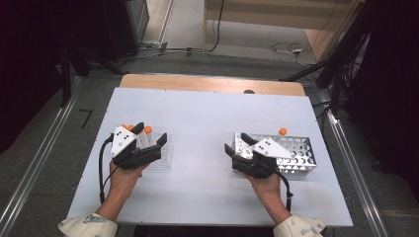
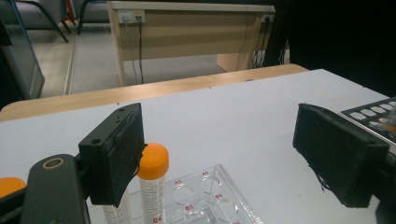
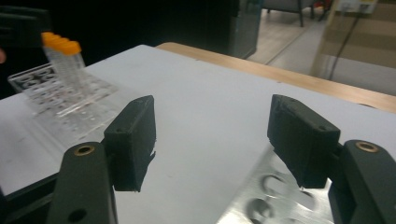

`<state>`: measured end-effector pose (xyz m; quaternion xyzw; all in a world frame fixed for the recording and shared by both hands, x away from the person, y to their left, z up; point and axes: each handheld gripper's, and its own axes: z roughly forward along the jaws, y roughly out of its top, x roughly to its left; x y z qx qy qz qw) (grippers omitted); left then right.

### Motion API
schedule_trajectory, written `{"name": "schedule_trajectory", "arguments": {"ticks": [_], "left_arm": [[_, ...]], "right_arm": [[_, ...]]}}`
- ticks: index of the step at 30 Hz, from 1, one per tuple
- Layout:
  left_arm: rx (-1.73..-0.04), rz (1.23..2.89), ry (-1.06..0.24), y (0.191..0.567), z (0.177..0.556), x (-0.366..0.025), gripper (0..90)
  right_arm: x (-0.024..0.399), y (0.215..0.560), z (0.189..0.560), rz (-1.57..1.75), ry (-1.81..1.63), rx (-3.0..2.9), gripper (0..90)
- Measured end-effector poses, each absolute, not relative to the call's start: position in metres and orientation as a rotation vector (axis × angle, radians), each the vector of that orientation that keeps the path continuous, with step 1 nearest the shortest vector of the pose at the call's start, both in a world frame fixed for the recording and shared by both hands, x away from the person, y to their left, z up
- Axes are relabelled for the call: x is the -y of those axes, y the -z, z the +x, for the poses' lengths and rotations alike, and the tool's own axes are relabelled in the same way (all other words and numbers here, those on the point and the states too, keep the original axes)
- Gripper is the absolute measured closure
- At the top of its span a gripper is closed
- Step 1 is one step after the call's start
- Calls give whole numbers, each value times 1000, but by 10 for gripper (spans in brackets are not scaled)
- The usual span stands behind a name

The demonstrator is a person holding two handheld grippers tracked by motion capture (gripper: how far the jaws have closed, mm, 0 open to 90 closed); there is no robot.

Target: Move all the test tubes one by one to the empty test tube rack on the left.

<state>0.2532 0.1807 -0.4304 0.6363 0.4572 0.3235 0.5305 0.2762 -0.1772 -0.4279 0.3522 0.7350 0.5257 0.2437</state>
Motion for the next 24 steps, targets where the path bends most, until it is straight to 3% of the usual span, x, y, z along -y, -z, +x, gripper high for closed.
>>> {"name": "schedule_trajectory", "arguments": {"ticks": [14, 24], "left_arm": [[-1093, 1527, -767, 433, 253, -179, 166], [-1095, 1527, -765, 433, 253, -179, 166]], "right_arm": [[258, 437, 286, 1138, -1277, -1714, 320], [268, 456, 302, 1289, -1171, -1691, 417]]}}
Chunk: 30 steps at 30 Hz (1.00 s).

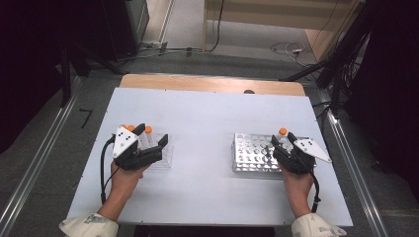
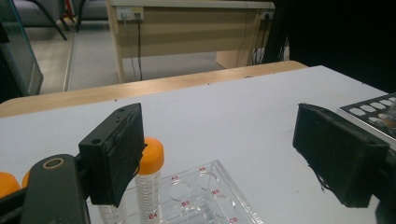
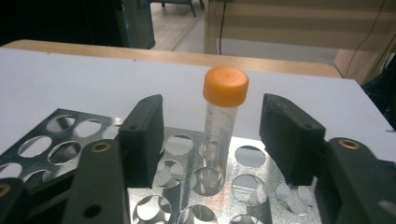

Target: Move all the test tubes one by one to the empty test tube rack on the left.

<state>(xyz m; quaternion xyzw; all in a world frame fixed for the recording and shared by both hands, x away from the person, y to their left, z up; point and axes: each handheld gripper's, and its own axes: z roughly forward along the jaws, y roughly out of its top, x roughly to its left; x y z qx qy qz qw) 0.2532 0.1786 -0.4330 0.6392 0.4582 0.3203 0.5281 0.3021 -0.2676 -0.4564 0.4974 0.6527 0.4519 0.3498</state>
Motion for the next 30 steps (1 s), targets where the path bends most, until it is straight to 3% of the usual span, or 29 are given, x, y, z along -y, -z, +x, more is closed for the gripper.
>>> {"name": "schedule_trajectory", "arguments": {"ticks": [4, 12, 19, 30], "left_arm": [[-1095, 1526, -765, 433, 253, -178, 166], [-1096, 1526, -764, 433, 253, -178, 166], [-1090, 1524, -763, 432, 252, -177, 168], [-1035, 1497, -708, 418, 245, -166, 168]], "right_arm": [[264, 458, 309, 1346, -1137, -1719, 459], [265, 462, 319, 1435, -1116, -1725, 701], [264, 455, 316, 1381, -1120, -1698, 717], [251, 409, 292, 1204, -1242, -1627, 718]]}}
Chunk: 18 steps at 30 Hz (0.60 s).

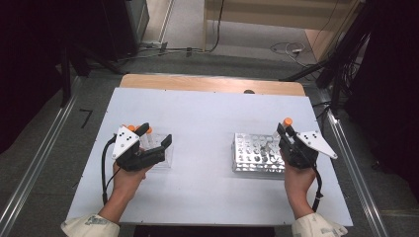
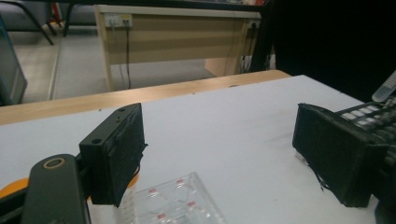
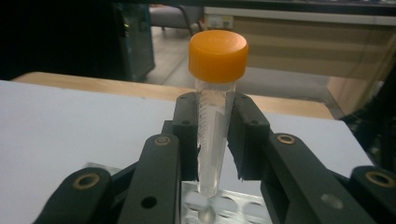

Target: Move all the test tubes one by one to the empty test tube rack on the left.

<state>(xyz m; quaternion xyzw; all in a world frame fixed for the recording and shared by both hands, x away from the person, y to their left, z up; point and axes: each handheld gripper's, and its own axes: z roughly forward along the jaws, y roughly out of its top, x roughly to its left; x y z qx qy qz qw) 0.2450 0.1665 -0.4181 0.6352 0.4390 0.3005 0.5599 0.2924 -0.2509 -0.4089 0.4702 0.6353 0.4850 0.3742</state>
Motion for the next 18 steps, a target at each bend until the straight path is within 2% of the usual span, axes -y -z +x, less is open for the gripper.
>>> {"name": "schedule_trajectory", "arguments": {"ticks": [7, 13, 18], "left_arm": [[-929, 1554, -639, 407, 234, -140, 171], [-862, 1594, -591, 406, 230, -127, 238], [-832, 1625, -556, 408, 230, -123, 317]], "right_arm": [[188, 406, 272, 1028, -1366, -1910, 717], [127, 420, 259, 869, -1408, -2141, 717], [93, 426, 255, 781, -1420, -2245, 717]]}}
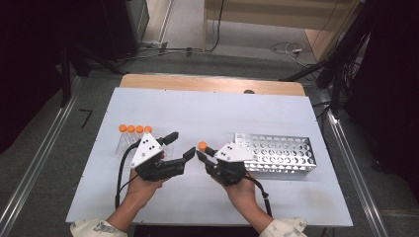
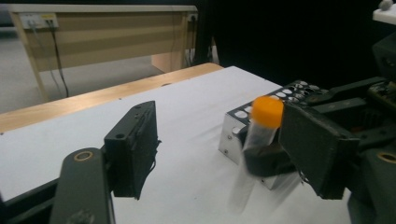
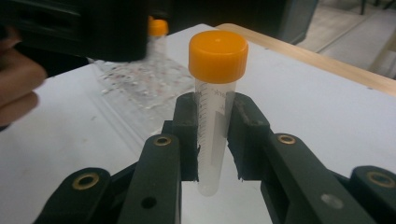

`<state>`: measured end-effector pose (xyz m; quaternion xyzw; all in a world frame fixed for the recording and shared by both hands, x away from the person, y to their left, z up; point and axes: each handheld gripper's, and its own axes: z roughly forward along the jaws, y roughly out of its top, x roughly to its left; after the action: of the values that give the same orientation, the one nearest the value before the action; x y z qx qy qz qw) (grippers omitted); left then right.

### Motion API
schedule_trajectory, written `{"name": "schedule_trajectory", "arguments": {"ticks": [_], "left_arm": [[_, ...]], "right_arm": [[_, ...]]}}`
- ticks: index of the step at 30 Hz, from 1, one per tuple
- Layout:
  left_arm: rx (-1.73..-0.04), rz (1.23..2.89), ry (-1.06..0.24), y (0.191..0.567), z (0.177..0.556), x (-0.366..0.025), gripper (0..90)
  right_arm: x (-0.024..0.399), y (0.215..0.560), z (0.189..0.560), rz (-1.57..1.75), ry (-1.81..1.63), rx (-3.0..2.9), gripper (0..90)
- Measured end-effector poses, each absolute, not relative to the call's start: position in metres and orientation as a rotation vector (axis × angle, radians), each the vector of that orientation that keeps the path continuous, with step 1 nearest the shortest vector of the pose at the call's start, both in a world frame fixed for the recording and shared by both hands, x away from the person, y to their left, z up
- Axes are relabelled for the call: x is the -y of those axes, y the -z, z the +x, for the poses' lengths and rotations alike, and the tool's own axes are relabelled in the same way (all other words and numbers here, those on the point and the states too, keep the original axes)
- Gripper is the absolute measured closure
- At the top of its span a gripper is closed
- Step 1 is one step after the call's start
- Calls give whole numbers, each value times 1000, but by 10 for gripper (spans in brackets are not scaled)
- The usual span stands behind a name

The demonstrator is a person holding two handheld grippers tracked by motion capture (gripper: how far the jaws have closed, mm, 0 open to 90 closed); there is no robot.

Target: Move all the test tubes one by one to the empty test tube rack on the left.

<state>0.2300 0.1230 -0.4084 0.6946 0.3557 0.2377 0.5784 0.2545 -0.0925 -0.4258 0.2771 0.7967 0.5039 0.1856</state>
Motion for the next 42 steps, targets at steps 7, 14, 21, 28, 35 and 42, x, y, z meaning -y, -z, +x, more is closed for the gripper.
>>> {"name": "schedule_trajectory", "arguments": {"ticks": [7, 14, 21, 28, 35, 42], "left_arm": [[-795, 1652, -534, 411, 230, -122, 570], [-780, 1674, -544, 412, 231, -122, 701], [-879, 1542, -687, 388, 240, -162, 702], [-991, 1486, -778, 386, 254, -191, 702], [-1029, 1493, -828, 403, 269, -197, 701], [-1052, 1547, -820, 417, 278, -191, 700]], "right_arm": [[70, 426, 251, 725, -1435, -2291, 716], [68, 428, 253, 732, -1434, -2300, 706], [90, 425, 258, 798, -1455, -2221, 325], [133, 422, 266, 897, -1441, -2139, 301], [148, 419, 267, 925, -1438, -2104, 305], [150, 419, 268, 937, -1436, -2100, 309]]}}
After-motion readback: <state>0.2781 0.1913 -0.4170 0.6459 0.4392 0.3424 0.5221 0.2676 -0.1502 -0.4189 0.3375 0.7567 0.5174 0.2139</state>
